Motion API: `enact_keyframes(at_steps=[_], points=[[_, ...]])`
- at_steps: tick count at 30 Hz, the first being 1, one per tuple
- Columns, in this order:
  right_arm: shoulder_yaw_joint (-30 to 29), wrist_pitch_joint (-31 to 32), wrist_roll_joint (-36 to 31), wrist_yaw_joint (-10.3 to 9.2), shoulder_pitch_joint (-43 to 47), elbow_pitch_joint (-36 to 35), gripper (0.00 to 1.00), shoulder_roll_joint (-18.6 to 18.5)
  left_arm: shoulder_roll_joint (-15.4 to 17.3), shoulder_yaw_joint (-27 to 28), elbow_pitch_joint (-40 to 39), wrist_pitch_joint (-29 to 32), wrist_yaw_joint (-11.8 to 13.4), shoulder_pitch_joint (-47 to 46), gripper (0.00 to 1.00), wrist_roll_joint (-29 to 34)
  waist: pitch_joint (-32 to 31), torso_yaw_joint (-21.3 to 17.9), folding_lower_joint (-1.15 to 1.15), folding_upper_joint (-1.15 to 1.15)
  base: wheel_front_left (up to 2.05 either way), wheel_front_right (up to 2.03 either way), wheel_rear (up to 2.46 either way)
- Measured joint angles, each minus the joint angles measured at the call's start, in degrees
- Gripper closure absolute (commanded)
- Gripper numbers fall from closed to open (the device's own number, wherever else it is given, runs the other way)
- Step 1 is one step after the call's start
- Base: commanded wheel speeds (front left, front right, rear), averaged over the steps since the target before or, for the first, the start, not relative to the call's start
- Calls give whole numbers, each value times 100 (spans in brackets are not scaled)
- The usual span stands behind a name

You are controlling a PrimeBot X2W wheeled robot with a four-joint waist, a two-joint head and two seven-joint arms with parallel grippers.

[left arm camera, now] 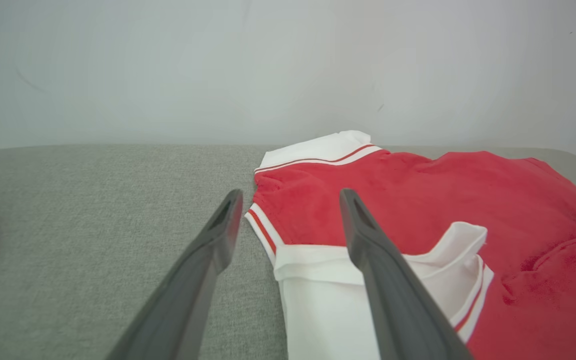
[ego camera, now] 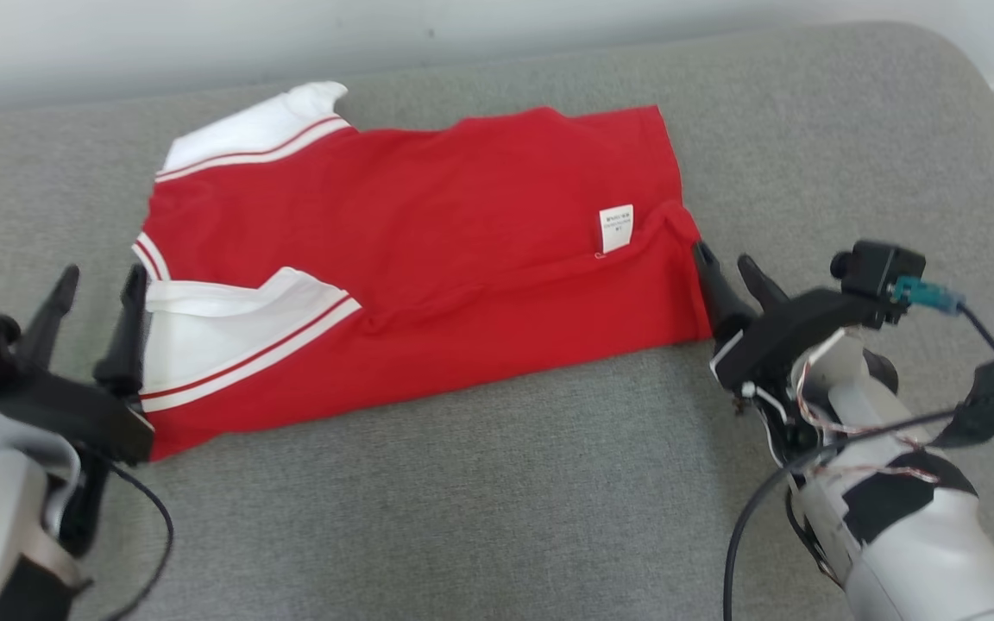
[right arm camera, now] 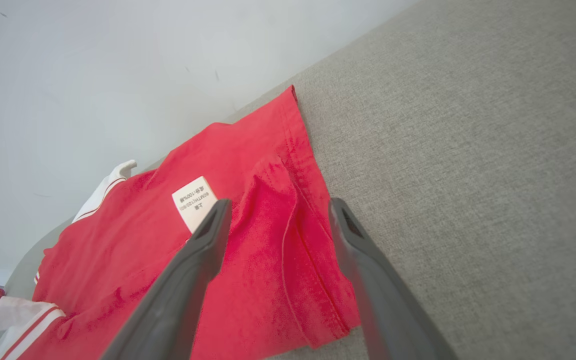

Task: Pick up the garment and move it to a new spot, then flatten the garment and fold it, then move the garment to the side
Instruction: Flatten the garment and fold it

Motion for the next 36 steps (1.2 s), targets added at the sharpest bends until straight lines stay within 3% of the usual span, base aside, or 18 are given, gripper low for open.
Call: enact_keyframes(at_steps=[8,14,36], points=[[490,-542,-474,0,421,-98,0,-342,-186,288,-886,-13,277,1027,0,359,-237,181,-1,0,0,0,0],[547,-772,-784,0,505,16,0,-404,-410,336,-1053,-12,364,1589,0,510,-267,321,-1,-1,0,0,0],[227,-1070,-2097,0,296,746,0,-318,-866,690,-392,-27,124,1639,0,883,65,372,0,-1,0,0,0]])
